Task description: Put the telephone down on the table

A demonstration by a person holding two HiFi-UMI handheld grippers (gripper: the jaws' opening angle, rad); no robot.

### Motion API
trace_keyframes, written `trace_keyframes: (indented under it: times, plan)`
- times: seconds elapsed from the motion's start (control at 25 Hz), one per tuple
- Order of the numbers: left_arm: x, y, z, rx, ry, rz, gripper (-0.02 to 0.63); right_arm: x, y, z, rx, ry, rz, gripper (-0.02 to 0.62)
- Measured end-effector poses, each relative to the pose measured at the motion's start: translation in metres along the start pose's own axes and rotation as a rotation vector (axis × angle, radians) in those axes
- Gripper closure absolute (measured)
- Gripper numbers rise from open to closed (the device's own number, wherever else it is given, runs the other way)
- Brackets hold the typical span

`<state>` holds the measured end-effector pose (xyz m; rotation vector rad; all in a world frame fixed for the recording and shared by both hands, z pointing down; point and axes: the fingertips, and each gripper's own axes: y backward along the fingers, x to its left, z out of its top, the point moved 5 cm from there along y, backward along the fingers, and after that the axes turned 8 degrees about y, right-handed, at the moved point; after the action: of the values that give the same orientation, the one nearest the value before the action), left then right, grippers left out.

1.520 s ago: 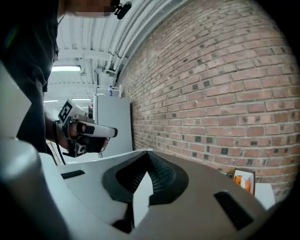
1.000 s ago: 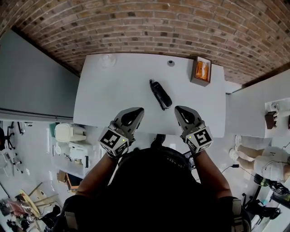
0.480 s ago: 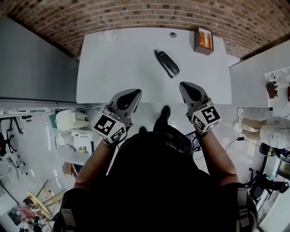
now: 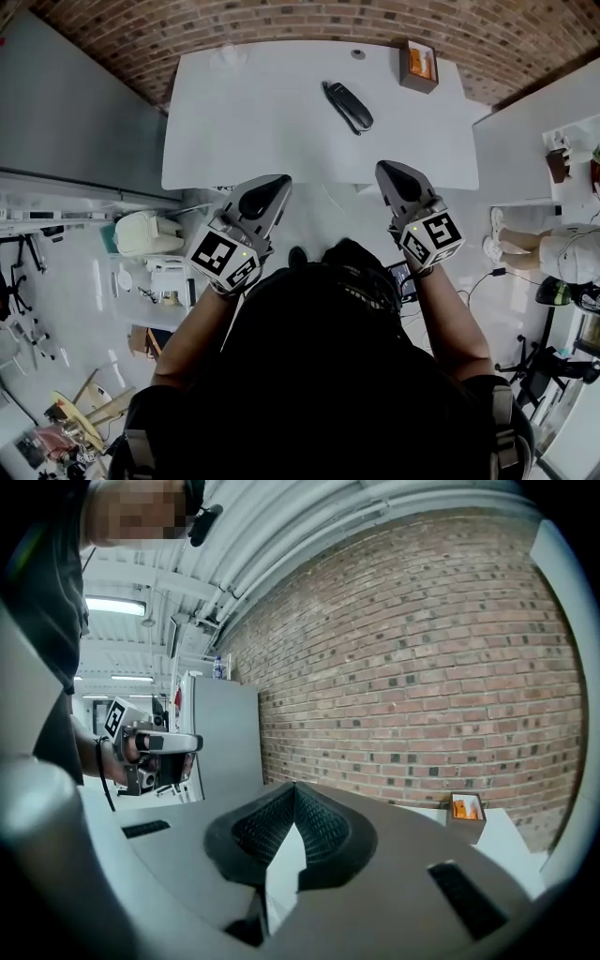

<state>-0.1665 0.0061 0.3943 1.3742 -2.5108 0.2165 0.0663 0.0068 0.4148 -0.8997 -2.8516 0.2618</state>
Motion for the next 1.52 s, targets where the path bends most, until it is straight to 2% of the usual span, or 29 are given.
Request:
trace_keyframes:
  times: [0.28, 0.44, 0.68, 0.96, 1.52]
  plan:
    - [-0.046, -0.012, -0.009, -0.015, -0.006, 0.03, 0.598, -0.008, 0.048, -0.011, -0.002, -0.012, 0.022, 0.58]
    - [-0.081, -0.024, -0.024, -0.017, 0.019, 0.056, 0.598, -0.01, 0.079, -0.018, -0.004, -0.016, 0.058, 0.58]
    - [-0.146, -0.035, -0.053, -0.017, 0.032, 0.054, 0.598, 0.0, 0.139, -0.033, -0.01, -0.007, 0.094, 0.58]
    - [-0.205, -0.037, -0.075, -0.009, 0.057, 0.037, 0.598, 0.008, 0.197, -0.042, -0.004, -0.018, 0.094, 0.581]
    - [-0.253, -0.029, -0.086, -0.009, 0.064, 0.047, 0.598, 0.018, 0.244, -0.043, -0.022, -0.016, 0.108, 0.581]
